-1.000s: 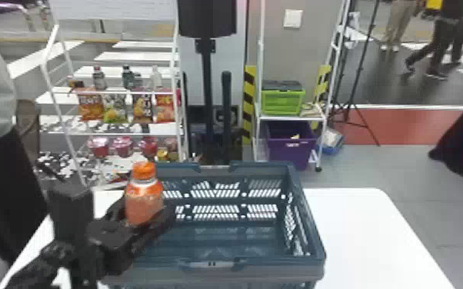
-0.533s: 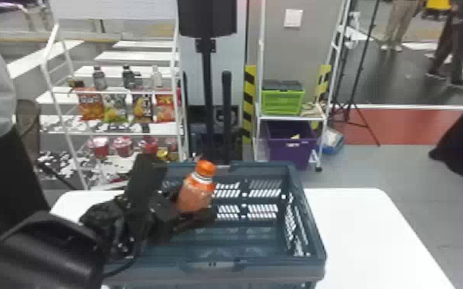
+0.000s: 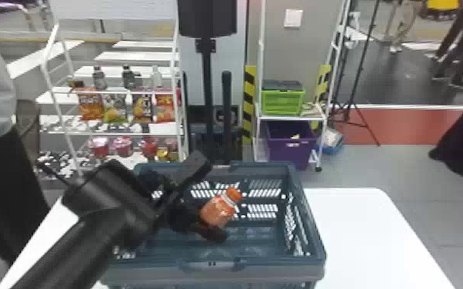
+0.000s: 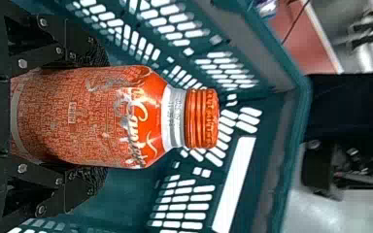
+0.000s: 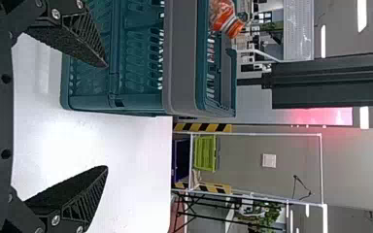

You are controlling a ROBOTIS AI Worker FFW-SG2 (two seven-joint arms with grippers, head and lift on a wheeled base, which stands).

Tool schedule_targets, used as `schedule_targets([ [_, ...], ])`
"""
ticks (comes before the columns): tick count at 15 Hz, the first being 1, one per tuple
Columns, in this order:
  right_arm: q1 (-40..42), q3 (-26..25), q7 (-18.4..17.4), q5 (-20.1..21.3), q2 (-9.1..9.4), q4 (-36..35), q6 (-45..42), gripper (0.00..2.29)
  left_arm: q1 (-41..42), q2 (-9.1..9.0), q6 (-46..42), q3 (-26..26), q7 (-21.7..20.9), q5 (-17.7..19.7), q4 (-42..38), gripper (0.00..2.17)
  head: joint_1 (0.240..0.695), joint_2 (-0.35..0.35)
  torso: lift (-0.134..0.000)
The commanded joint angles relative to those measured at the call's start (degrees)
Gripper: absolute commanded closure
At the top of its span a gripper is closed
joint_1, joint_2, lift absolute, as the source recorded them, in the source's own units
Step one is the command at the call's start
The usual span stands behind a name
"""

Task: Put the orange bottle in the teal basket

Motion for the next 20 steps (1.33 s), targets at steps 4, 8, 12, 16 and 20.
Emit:
schedule_targets([
  [4,-0.21,-0.01,-0.02,0.81,0.93,0.89,-0.12,0.14,-1.89,-12.58,-13.78,8.63,-5.19,-23.59,17.61,0.65,0.499,0.000,0.000],
  [8,-0.30,0.34,-0.02,1.69,1.55,1.07,-0.12,0.14,-3.03,-13.46,-16.42,7.84,-5.72,-27.45,22.62,0.65,0.499,0.000,0.000],
  [12,-0.38,0.60,-0.02,2.22,2.07,1.51,-0.12,0.14,-3.29,-13.81,-17.82,7.57,-5.63,-29.91,24.73,0.65,0.499,0.000,0.000],
  [16,-0.21,0.69,-0.02,2.57,2.43,1.60,-0.12,0.14,-3.56,-13.99,-18.17,7.57,-5.19,-30.62,26.05,0.58,0.499,0.000,0.000],
  [20,-0.21,0.78,-0.02,2.74,2.60,1.60,-0.12,0.14,-3.29,-13.90,-18.00,7.75,-3.17,-30.44,25.61,0.16,0.499,0.000,0.000],
])
